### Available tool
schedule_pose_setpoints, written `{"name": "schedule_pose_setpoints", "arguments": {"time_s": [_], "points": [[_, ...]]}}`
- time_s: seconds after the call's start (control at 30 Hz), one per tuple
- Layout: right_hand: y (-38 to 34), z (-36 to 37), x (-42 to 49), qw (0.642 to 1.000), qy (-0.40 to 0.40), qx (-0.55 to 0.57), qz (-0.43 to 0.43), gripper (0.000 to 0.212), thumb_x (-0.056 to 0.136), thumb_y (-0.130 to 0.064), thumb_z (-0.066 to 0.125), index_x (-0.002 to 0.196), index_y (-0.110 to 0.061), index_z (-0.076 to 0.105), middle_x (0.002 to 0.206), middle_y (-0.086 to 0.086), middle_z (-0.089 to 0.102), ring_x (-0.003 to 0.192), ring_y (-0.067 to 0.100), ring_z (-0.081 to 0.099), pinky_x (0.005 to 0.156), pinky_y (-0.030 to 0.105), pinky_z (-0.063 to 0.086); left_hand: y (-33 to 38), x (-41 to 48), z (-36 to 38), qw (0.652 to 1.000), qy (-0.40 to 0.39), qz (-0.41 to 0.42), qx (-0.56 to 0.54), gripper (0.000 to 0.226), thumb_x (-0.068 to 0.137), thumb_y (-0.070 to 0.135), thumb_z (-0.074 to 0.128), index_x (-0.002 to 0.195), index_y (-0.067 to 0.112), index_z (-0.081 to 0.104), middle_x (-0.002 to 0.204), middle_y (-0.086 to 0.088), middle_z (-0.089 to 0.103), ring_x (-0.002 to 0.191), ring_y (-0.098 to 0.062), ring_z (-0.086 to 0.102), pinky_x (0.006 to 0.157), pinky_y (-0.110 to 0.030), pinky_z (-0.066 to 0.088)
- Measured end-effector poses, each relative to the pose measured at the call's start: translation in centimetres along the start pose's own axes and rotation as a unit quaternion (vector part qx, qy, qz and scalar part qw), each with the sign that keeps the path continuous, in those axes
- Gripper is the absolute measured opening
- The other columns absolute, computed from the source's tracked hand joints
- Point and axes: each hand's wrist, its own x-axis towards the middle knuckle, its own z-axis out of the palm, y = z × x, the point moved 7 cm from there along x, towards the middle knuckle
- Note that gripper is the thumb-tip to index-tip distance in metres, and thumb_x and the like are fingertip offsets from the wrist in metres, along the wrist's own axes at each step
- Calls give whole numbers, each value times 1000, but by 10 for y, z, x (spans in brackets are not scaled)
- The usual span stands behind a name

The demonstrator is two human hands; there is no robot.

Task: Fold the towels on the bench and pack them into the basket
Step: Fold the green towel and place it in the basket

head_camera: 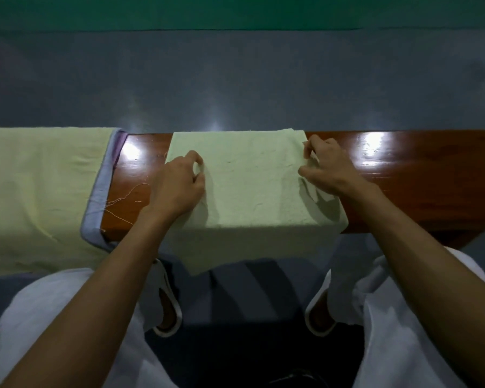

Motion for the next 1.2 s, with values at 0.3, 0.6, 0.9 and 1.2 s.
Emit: {"name": "schedule_pose_setpoints", "arguments": {"time_s": [0.3, 0.6, 0.9, 1.2], "points": [[20, -2, 3, 996, 50, -42, 64, 58, 91, -59, 64, 129, -20, 43, 130, 8, 56, 119, 31, 51, 101, 53, 39, -15, -2, -2, 998, -35, -17, -44, 33, 99, 32, 64, 131, 26, 59, 91, 3, 62, 77, -14, 58, 61, -24, 39], [23, -6, -7, 994, 83, -11, 67, 56, 93, -44, 66, 139, -22, 43, 135, 7, 57, 119, 32, 56, 97, 54, 51, -35, -8, -21, 986, 81, -103, -102, 32, 98, 22, 68, 128, 18, 59, 110, -4, 67, 91, -15, 60, 81, -28, 48], [47, -10, -19, 980, 76, -18, 182, 19, 92, -27, 68, 87, -9, 71, 87, 9, 71, 65, 13, 54, 54, 26, 39, -49, -15, -21, 987, 66, -148, 1, 20, 100, 29, 64, 96, 9, 68, 92, -7, 65, 79, -15, 55, 62, -22, 34], [50, -24, -16, 951, 134, 218, 173, 8, 102, -18, 57, 105, -10, 59, 102, 5, 60, 91, 20, 57, 61, 21, 39, -54, -9, -26, 958, 53, -168, -226, 15, 101, 28, 60, 106, 14, 58, 95, -5, 65, 83, -19, 59, 65, -28, 42]]}}
